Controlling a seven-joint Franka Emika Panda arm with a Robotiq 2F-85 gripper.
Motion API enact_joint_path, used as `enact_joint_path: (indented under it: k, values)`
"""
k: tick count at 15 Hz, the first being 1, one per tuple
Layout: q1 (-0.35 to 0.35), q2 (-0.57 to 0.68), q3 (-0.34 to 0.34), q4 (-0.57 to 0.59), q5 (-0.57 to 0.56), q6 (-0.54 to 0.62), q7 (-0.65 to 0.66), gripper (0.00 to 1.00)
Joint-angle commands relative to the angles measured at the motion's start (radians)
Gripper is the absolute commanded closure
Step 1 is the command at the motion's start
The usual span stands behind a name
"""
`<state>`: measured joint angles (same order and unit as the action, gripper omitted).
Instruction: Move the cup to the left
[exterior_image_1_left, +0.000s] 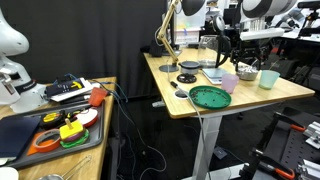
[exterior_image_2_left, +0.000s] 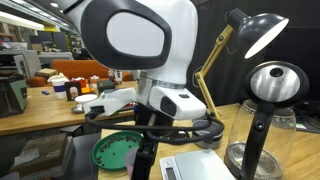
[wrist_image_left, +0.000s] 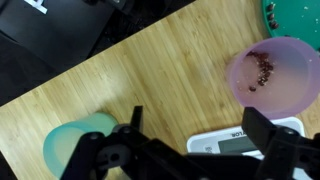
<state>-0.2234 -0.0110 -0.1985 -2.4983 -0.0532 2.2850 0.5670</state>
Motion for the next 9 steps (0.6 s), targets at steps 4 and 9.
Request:
enact_joint_path:
  k: [4, 9]
  values:
    - [0.009, 0.004, -0.003, 0.006, -0.016, -0.007, 0.007, 0.0]
    - [0.018, 0.001, 0.005, 0.004, -0.04, -0.017, 0.011, 0.0]
